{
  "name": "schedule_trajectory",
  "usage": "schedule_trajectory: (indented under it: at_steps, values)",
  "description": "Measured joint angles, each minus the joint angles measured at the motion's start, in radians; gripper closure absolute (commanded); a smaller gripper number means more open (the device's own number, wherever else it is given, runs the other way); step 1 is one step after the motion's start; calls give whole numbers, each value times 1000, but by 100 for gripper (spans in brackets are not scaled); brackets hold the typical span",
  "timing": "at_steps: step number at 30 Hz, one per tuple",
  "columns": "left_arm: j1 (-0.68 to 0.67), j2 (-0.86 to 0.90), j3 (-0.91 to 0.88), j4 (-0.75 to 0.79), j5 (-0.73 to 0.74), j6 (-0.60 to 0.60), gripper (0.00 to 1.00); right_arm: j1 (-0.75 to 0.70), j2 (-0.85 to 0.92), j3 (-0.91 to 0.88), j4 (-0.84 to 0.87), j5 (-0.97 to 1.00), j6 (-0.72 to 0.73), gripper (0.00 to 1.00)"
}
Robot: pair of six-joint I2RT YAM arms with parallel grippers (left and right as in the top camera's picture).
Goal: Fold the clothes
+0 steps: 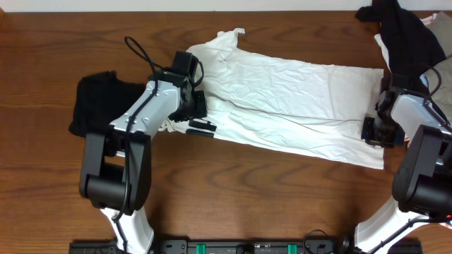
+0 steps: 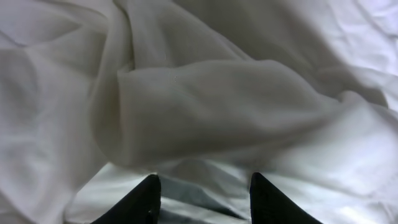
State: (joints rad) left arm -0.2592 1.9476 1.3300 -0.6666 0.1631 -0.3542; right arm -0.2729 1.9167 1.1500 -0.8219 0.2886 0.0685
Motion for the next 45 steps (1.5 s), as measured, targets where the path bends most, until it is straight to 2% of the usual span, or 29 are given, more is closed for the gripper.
schedule_trajectory:
  at_steps: [3,5,8,9,21,25,30,32,34,35,38,45]
  values:
    - [0,7,0,34,3,-20,60,0,0,0,0,0,0,80]
    - [0,8,0,52,6,-41,70,0,0,0,0,0,0,80]
    - [-4,8,0,67,10,-51,93,0,0,0,0,-1,0,81]
    - [-6,8,0,67,11,-54,94,0,0,0,0,-1,0,81]
    - [-27,8,0,113,31,-53,94,0,0,0,0,-2,0,81]
    - [-27,2,-1,224,47,-42,94,0,0,0,0,-2,0,81]
    - [-19,-35,-4,459,33,-37,93,0,0,0,0,-2,0,81]
    - [-16,-44,-3,541,18,-32,77,0,0,0,0,-2,0,81]
    - [-12,-45,-3,588,8,-31,67,0,0,0,0,-2,0,81]
    - [-11,-45,-3,593,5,-31,64,0,0,0,0,-2,0,81]
    - [-10,-40,-3,547,-6,-34,64,0,0,0,0,-2,0,81]
    - [-10,-32,-6,262,-13,17,65,0,0,0,2,-5,0,80]
